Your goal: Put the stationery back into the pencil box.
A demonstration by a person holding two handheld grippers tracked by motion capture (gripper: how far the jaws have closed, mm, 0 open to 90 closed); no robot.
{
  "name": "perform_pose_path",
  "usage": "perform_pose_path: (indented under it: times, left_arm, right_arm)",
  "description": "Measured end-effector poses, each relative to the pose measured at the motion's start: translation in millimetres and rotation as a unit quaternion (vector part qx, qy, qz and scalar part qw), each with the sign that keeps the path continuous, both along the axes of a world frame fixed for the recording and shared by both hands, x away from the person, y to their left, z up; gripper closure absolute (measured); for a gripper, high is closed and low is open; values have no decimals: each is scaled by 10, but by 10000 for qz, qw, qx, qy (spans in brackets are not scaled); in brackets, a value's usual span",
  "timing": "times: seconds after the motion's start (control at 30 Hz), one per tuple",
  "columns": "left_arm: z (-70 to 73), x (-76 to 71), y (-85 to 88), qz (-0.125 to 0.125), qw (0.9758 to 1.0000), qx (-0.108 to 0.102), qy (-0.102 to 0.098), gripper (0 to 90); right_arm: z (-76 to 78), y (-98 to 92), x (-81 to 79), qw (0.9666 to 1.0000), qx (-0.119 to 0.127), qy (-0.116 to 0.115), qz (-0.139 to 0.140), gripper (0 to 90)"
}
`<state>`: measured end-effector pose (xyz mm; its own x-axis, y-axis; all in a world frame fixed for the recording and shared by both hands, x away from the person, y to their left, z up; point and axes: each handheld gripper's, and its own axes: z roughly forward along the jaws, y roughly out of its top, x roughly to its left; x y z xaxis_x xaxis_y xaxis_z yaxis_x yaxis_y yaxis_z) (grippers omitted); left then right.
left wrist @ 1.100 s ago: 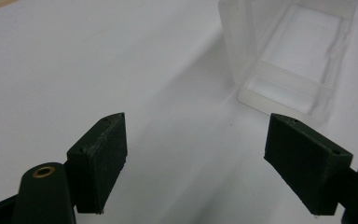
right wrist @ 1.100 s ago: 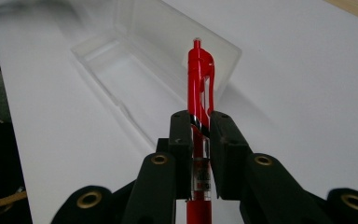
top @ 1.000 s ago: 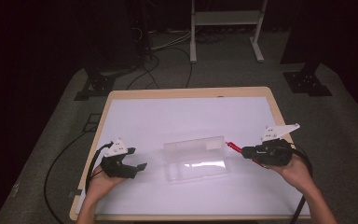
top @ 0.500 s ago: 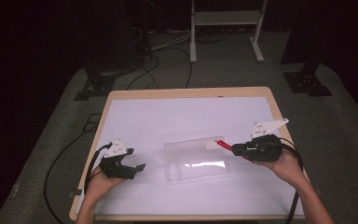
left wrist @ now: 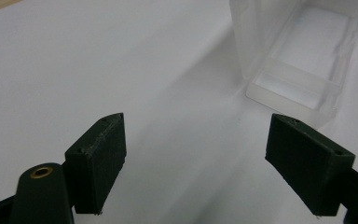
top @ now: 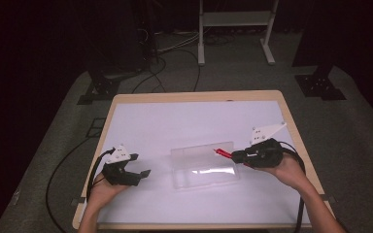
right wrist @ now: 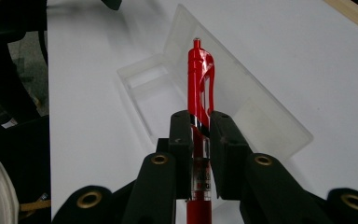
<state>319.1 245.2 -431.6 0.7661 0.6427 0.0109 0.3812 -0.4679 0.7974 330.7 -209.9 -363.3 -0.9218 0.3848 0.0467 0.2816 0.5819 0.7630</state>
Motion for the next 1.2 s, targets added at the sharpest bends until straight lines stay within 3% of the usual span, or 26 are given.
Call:
perform_pose_path:
  times: [0.6, 1.2]
  left_arm:
    - [-19, 8, -8, -61, 10000, -4, 72, 196]
    - [-43, 20, -14, -35, 9999, 36, 154, 185]
  right_arm:
    - [-185, 205, 205, 9990, -138, 107, 410, 786]
    - [-327, 376, 265, 9979, -41, 138, 637, 785]
